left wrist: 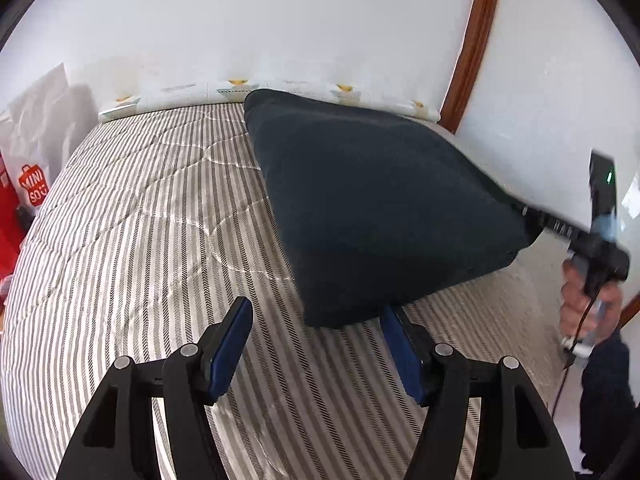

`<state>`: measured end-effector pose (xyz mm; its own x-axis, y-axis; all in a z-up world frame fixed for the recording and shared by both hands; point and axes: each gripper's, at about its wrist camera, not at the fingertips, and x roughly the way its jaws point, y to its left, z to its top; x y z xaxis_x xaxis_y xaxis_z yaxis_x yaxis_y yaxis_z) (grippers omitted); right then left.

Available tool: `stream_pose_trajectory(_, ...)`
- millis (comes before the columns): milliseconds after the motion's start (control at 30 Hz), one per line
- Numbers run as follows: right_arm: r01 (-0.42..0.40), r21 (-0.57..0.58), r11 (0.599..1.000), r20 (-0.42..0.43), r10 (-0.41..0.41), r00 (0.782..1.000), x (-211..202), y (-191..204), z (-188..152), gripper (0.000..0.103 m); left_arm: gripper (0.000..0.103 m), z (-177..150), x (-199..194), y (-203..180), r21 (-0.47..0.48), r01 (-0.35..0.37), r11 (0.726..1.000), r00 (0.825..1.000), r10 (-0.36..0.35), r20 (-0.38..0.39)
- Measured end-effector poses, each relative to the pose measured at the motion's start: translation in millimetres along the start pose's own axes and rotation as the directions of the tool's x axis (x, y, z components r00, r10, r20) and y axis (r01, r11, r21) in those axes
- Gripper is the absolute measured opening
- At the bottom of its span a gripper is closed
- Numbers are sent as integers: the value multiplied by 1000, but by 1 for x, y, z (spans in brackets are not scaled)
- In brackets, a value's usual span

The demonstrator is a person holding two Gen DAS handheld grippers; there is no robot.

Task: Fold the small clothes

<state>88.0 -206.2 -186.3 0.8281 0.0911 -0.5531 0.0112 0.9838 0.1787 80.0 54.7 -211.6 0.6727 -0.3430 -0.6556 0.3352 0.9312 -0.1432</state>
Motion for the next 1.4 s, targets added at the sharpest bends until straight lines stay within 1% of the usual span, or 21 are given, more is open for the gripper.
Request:
stream_pose_trajectory(100,4,-18,1000,-24,-5,1000,-4,-1,-10,32,64,11,-4,2,-7,12,1000,1000,-12,21)
stream_pose_trajectory(167,13,-54,998,-25,-15,1000,-12,2,-11,32,64,21,-1,7,-25,40,999,999,-39,32)
stream_pose_trajectory(200,15,-76,997,-22,-17,1000,-16,3,-10,33,64,24,1,9,-29,39,999,999,-37,35)
stream_pose_trajectory(267,10,-99,995,-5,-10,1000,-27,4,-4,33,64,26,7,10,-28,3,1000,999,-2,35)
stream_pose_trajectory(367,12,-114,993,22,-9,1000,-36,7,9,33,65,27,15,15,-62,33,997,999,-32,20)
stream_pose_trajectory(400,7,-109,994,22,-5,1000,-35,8,15,34,67,25,19,15,-59,20,998,1000,-20,11)
stream_pose_trajectory(467,-5,-103,995,13,6,1000,-28,9,24,35,68,20,28,10,-11,-27,1000,1000,27,-5)
stream_pose_trajectory(533,-1,-99,995,6,1,1000,-17,12,34,35,68,17,36,8,-2,-38,999,999,38,-27)
stream_pose_trajectory(600,5,-98,995,-19,-7,1000,-4,15,47,36,68,21,34,13,-40,-10,999,999,8,-45)
stream_pose_trajectory(667,4,-85,996,-50,-8,999,6,15,57,37,68,29,30,16,-51,5,999,999,-7,-47)
stream_pose_trajectory(800,16,-74,997,-96,-23,995,26,12,88,38,66,49,23,24,-47,-45,998,999,44,-15)
stream_pose_trajectory(900,18,-96,995,-123,-29,992,45,13,113,41,66,63,26,34,-74,-71,995,997,70,-18)
stream_pose_trajectory(1000,12,-90,996,-171,-28,985,72,11,135,42,66,77,32,40,-71,-85,994,996,84,-9)
stream_pose_trajectory(1067,-13,-68,998,-212,-2,977,94,9,145,42,66,85,38,42,-52,-102,993,995,102,-2)
stream_pose_trajectory(1133,-45,-26,999,-262,37,964,120,6,151,42,66,93,46,43,-40,-106,994,994,106,1)
stream_pose_trajectory(1233,-87,60,994,-313,102,944,155,1,156,42,66,100,63,46,-45,-67,997,998,66,-18)
stream_pose_trajectory(1267,-95,84,992,-320,117,940,164,0,157,42,66,100,70,46,-46,-53,998,998,52,-31)
stream_pose_trajectory(1300,-117,121,986,-322,150,935,175,-2,159,42,66,100,75,46,-45,-43,998,999,42,-35)
stream_pose_trajectory(1333,-135,142,981,-318,174,932,181,-2,161,37,66,99,79,45,-45,-37,998,999,35,-35)
stream_pose_trajectory(1367,-152,156,976,-317,195,928,185,-2,162,18,66,99,82,45,-48,-33,998,999,31,-37)
stream_pose_trajectory(1400,-168,155,973,-309,210,928,184,-1,165,12,67,98,85,45,-56,-28,998,999,26,-42)
